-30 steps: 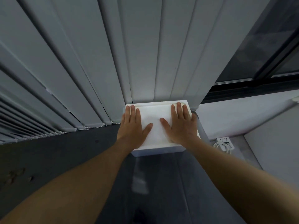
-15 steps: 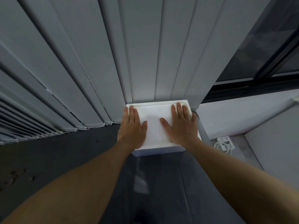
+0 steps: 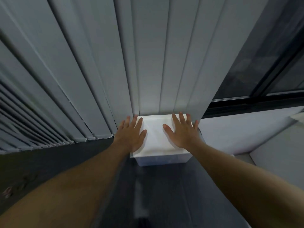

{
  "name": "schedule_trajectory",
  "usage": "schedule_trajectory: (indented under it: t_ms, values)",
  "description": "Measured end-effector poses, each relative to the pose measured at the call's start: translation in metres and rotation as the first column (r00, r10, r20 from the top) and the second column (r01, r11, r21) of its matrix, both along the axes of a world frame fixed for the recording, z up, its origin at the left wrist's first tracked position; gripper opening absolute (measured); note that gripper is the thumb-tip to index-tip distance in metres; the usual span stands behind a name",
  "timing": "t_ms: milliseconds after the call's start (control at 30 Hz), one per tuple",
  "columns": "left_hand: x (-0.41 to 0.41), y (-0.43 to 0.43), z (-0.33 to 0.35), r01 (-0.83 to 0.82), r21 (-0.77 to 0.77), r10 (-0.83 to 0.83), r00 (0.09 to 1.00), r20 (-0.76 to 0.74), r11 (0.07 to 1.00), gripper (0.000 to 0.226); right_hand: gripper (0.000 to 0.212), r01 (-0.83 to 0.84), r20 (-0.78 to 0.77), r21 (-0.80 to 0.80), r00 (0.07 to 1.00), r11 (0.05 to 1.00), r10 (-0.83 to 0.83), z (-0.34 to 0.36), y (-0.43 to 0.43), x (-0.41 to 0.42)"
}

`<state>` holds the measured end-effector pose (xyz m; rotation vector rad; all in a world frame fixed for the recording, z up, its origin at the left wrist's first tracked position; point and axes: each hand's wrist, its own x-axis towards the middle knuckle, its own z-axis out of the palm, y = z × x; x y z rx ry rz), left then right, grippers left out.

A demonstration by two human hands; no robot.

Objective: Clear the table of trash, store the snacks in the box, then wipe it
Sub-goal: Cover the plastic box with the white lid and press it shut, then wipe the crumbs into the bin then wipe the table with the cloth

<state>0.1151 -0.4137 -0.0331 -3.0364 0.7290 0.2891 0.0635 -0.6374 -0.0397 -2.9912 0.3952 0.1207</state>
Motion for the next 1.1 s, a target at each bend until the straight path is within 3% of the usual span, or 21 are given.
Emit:
schedule_trajectory:
  t_ms: [500,1100]
  values:
    - [-0.036,0.033,0.072,-0.053,-0.057,0.057,0.997,0.056,0.997,0.064,0.08,-0.064,0.11,0.023,0.992,0.998,0.061,0.062,0.038,-0.021]
    - [-0.089,0.17,0.071,-0.288,-0.092,0.295,0.953,0.064,0.953,0.067,0.077,-0.296,0.112,0.096,0.952,0.95,0.285,0.069,0.178,-0.032]
